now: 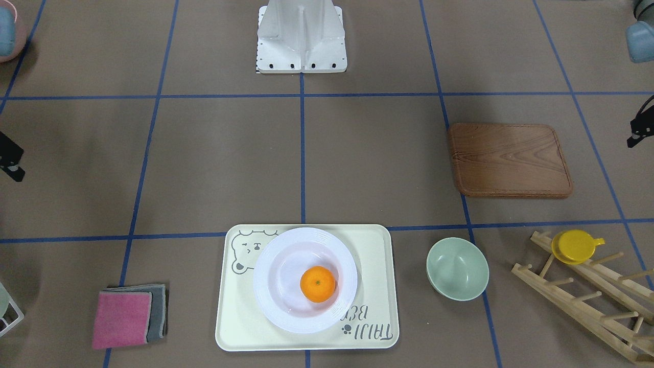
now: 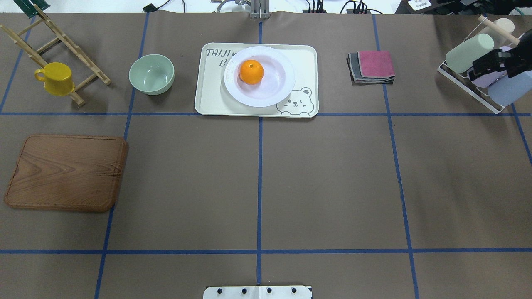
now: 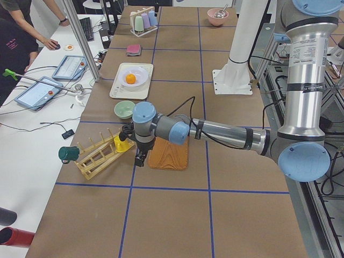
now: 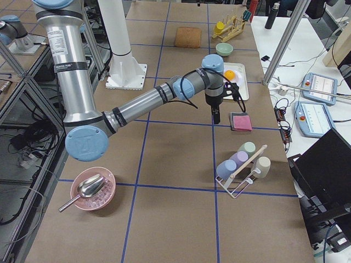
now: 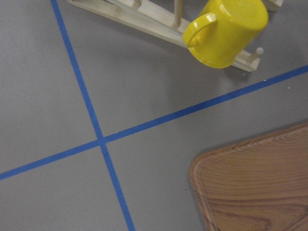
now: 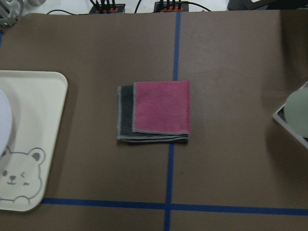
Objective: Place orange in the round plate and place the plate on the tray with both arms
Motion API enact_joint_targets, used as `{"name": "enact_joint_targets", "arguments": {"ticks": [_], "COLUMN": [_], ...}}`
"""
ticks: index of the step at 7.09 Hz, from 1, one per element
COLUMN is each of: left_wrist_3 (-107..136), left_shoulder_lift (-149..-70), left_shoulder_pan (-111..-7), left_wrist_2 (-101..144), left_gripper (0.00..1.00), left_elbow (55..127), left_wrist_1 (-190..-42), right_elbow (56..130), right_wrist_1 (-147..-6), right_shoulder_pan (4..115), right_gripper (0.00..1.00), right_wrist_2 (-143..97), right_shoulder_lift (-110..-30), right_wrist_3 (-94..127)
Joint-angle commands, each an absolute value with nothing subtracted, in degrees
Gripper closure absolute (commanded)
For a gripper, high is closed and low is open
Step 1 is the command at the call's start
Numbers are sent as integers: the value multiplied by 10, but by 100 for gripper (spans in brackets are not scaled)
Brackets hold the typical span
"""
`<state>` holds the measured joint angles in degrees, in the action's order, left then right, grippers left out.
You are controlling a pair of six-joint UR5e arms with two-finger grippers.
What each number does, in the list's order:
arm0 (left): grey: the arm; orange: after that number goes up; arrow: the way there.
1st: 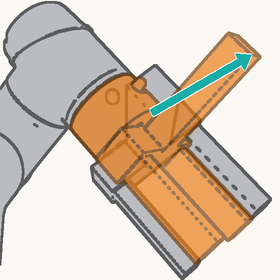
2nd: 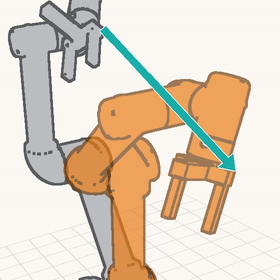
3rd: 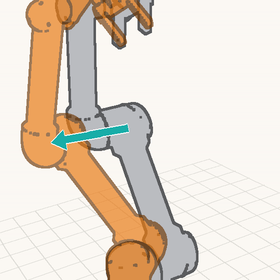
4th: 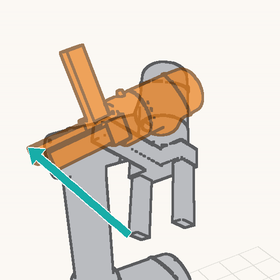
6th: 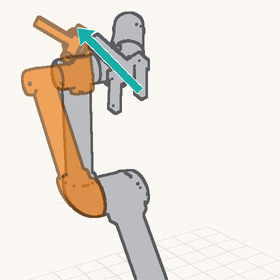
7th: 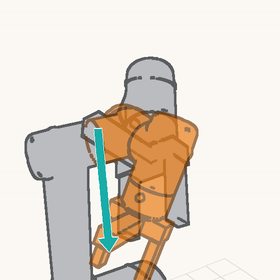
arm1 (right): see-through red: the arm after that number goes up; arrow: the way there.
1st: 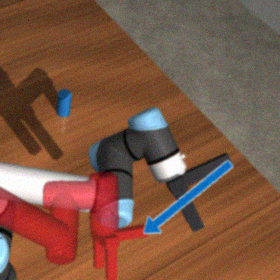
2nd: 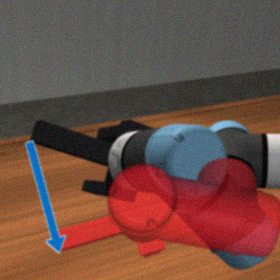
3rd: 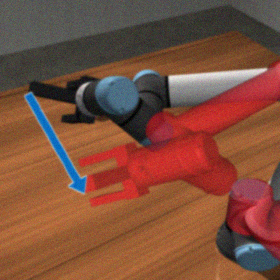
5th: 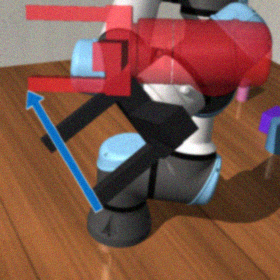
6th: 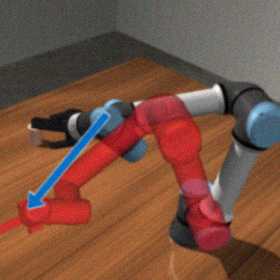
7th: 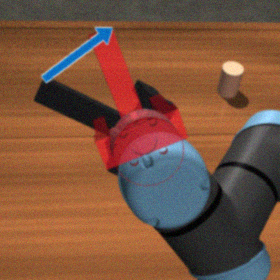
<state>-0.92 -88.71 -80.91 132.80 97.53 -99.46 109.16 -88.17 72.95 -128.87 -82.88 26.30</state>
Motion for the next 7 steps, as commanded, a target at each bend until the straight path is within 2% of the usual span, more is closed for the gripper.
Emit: {"name": "enact_joint_targets", "arguments": {"ticks": [1, 3, 7], "left_wrist_3": [-22, -20, -19], "left_shoulder_lift": [-877, -867, -857], "left_shoulder_pan": [-829, -831, -841], "left_wrist_2": [1351, 1350, 1352], "left_gripper": [2, 2, 2], "left_elbow": [955, 957, 959], "left_wrist_1": [-992, -991, -991], "right_elbow": [1091, 1088, 1087], "right_wrist_1": [-882, -883, -883], "right_shoulder_pan": [788, 813, 818], "right_gripper": [0, 0, 0], "right_wrist_2": [-1332, -1332, -1332], "right_shoulder_lift": [-934, -973, -980], "right_wrist_3": [148, 127, 127]}}
